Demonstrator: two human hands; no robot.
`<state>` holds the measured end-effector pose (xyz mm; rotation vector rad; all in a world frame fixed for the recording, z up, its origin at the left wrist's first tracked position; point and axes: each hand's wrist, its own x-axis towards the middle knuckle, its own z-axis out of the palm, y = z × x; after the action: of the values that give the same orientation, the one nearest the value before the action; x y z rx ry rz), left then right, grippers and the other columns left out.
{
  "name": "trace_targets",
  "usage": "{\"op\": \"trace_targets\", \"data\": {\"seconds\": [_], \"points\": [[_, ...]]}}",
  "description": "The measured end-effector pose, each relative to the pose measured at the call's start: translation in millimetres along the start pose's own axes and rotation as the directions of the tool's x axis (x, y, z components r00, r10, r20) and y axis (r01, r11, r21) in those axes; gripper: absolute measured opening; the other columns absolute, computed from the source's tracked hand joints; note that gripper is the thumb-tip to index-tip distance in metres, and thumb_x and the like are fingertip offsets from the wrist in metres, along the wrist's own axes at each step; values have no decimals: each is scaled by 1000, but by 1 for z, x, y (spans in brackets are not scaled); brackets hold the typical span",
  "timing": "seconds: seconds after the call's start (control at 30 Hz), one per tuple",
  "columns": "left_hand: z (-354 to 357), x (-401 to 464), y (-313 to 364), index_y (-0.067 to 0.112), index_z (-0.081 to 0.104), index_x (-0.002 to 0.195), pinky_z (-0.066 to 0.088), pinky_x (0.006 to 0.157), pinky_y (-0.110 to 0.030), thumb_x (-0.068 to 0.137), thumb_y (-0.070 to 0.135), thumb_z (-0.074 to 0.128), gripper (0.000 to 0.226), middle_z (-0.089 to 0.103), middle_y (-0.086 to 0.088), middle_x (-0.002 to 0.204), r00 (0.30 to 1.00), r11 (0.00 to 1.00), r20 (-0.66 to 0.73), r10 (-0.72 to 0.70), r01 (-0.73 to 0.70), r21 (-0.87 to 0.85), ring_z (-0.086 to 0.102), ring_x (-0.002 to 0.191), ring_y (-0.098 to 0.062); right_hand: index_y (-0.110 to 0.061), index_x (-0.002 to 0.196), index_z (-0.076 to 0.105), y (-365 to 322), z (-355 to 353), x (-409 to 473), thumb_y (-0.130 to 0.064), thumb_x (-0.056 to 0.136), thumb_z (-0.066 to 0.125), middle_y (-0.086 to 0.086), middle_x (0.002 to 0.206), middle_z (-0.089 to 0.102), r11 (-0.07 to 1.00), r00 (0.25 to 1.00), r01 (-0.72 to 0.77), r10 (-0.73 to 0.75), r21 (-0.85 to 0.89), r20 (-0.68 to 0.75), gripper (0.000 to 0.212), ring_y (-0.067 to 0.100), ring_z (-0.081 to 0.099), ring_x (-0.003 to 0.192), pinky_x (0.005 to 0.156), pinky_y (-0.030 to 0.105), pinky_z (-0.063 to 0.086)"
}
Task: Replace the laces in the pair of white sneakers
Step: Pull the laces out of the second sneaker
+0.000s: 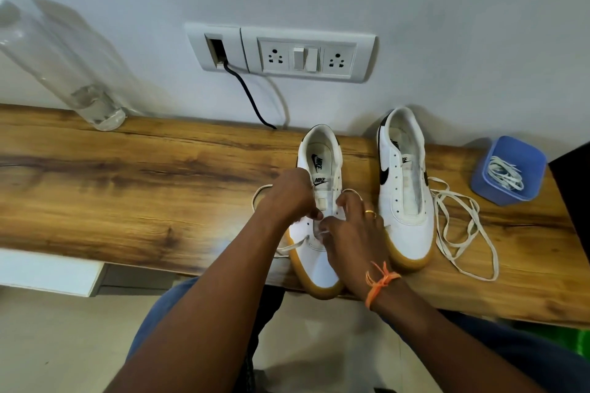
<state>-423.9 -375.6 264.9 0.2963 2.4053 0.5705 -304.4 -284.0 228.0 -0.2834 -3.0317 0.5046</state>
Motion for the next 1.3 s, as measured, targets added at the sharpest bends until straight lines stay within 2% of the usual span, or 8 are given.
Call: {"op": "trace_targets", "data": {"seconds": [0.3, 0.4, 0.53, 0.73, 0.83, 0.93, 1.17, 1.3], "points": [[1, 1, -2, 2, 62, 110, 60, 82, -40, 72, 19, 88, 50, 69, -13, 103, 1000, 1000, -3, -7, 7, -9, 71, 90, -26, -20, 68, 69, 54, -39, 36, -14, 79, 77, 2, 100, 49, 910, 959, -269, 284, 315, -2, 15, 13, 46, 85, 72, 23, 33], [1, 2, -1, 3, 60, 114, 61, 81, -38, 73, 23, 88, 53, 69, -12, 104, 1000, 999, -8, 12, -12, 35, 71, 88, -24, -32, 61, 67, 61, -43, 37, -21, 78, 78, 7, 91, 66, 890, 946, -315, 267, 330, 182, 24, 16, 59, 85, 72, 24, 36], [-1, 2, -2, 2, 60, 114, 61, 80, -38, 73, 23, 88, 54, 69, -12, 103, 1000, 999, -1, 26, -26, 36, 71, 87, -24, -18, 77, 75, 39, -44, 29, -32, 83, 74, -3, 73, 69, 883, 913, -286, 133, 373, 386, 16, 10, 63, 70, 66, 26, 49], [-2, 1, -3, 2, 60, 112, 61, 80, -38, 73, 24, 87, 52, 69, -12, 101, 999, 998, -3, 46, -46, 45, 71, 85, -24, -17, 93, 74, 41, -47, 33, -14, 89, 65, 3, 91, 68, 948, 988, -150, 150, 281, 21, 10, 19, 62, 85, 74, 29, 46], [-3, 2, -3, 1, 60, 108, 61, 78, -37, 73, 25, 88, 50, 65, -10, 92, 999, 997, -9, 54, -53, 57, 65, 75, -22, -19, 105, 74, 28, -37, 29, -9, 85, 69, -1, 99, 59, 951, 1000, 2, -6, 310, 11, 23, 18, 58, 90, 78, 27, 47], [-3, 2, -4, -1, 64, 106, 62, 76, -38, 73, 18, 87, 44, 69, -12, 92, 999, 998, -6, 50, -50, 38, 70, 76, -24, -25, 98, 76, 15, -17, 21, -19, 77, 79, 1, 105, 54, 988, 991, 133, -135, 79, 24, 23, 24, 53, 95, 75, 35, 53], [-2, 2, -3, 0, 63, 106, 61, 78, -38, 72, 21, 88, 47, 67, -11, 92, 999, 998, -8, 44, -44, 36, 70, 81, -24, -22, 70, 72, 20, -7, 20, -16, 71, 85, 0, 103, 50, 981, 990, 123, -130, 147, 44, 14, 21, 55, 89, 71, 34, 54], [-3, 2, -4, 2, 61, 106, 59, 75, -32, 72, 21, 88, 48, 64, -7, 89, 1000, 999, -7, 29, -28, 21, 66, 76, -21, -24, 65, 69, 52, -41, 39, -17, 76, 81, 1, 101, 49, 940, 992, -129, 121, 316, 46, 17, 11, 49, 85, 71, 26, 40]]}}
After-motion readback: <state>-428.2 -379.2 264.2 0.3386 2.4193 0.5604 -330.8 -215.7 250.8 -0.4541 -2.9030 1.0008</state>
